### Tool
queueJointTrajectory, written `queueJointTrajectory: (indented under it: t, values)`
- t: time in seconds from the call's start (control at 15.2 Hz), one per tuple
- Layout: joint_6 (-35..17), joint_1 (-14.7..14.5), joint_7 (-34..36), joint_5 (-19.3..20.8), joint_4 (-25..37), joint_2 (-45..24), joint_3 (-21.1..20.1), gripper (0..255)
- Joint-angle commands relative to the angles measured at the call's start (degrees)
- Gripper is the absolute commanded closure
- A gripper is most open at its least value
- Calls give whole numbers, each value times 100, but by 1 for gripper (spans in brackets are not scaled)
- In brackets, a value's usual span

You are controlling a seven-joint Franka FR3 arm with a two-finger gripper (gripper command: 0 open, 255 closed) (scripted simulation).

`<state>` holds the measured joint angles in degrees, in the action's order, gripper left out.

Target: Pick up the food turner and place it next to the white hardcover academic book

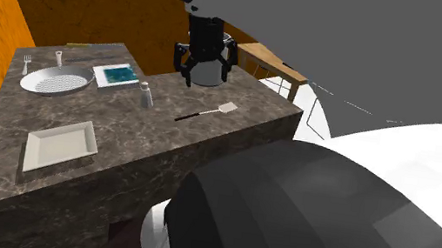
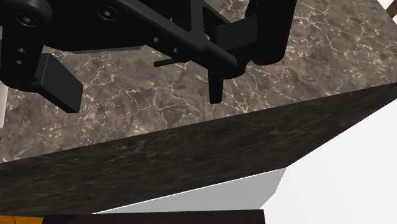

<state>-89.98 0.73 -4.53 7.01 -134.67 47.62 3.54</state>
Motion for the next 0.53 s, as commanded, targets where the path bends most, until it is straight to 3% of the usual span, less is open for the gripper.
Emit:
queueJointTrajectory:
  t: [0.0,0.46]
  values:
    - [0,0,0,0,0,0,0,0]
    - [-1057,440,1850,-416,117,-1366,-400,0]
